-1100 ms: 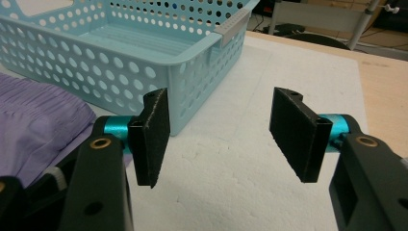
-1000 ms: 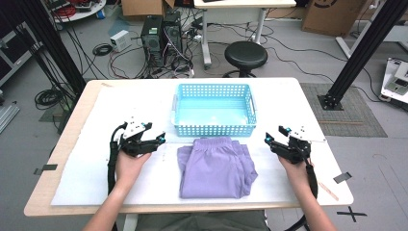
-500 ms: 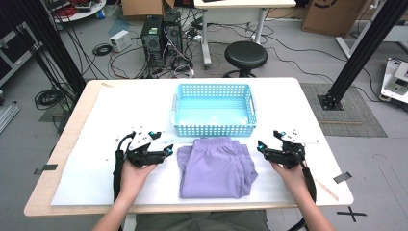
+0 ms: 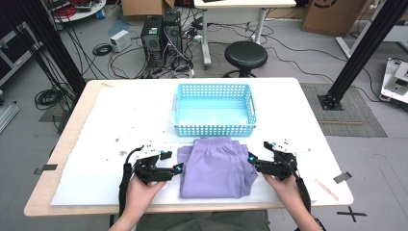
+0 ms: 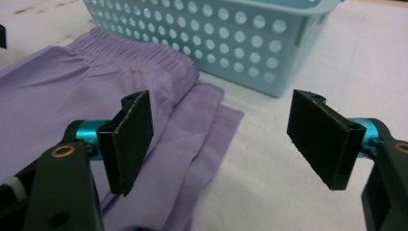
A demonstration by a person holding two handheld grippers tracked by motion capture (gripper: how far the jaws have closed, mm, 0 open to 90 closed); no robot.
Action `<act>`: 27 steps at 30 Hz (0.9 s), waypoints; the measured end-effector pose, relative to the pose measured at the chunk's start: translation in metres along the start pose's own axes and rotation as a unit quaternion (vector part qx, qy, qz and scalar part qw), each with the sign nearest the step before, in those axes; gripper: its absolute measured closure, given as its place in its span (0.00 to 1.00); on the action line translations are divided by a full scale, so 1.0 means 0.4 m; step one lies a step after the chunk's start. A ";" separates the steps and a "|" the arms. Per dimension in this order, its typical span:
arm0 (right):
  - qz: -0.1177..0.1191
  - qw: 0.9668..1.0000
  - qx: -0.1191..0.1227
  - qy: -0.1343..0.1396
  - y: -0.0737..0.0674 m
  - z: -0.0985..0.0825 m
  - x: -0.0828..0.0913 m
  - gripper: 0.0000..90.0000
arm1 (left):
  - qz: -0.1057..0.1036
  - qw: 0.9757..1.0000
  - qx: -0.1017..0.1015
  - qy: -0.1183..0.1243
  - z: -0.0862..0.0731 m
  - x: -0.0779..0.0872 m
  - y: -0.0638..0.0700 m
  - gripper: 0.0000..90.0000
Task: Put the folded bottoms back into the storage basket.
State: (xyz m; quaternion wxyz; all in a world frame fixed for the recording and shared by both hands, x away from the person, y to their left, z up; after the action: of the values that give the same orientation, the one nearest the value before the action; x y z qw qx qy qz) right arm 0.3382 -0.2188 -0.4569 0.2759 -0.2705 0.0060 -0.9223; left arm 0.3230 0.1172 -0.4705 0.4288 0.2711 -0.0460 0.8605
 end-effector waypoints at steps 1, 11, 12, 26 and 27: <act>-0.001 1.000 -0.001 -0.001 -0.002 -0.003 0.001 0.28 | -0.008 1.000 0.011 -0.003 -0.005 -0.003 0.005 0.36; -0.001 1.000 -0.002 -0.014 0.002 -0.021 0.009 0.28 | -0.034 0.996 0.074 -0.024 -0.034 -0.012 0.030 0.34; 0.002 1.000 -0.005 -0.014 0.000 -0.022 0.009 0.28 | -0.033 0.996 0.077 -0.027 -0.035 -0.014 0.032 0.34; 0.029 0.991 -0.091 -0.099 -0.051 -0.068 -0.016 0.24 | -0.039 0.994 0.088 -0.043 -0.031 -0.043 0.053 0.34; 0.031 0.989 -0.098 -0.102 -0.056 -0.069 -0.018 0.24 | -0.040 0.994 0.090 -0.043 -0.030 -0.045 0.054 0.34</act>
State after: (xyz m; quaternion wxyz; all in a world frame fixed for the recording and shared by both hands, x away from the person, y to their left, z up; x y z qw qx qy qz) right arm 0.3179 -0.1998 -0.4803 0.2752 -0.3886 0.0769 -0.8760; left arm 0.3101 0.0945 -0.4864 0.4341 0.3465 0.0239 0.8312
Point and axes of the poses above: each handheld gripper's, and its own axes: x roughly backward along the jaws, z roughly out of its top, y roughly to its right, the point moved 6 cm from there along -x, roughly forward along the jaws, and after that the axes turned 6 degrees about -x, right-handed, at the moved point
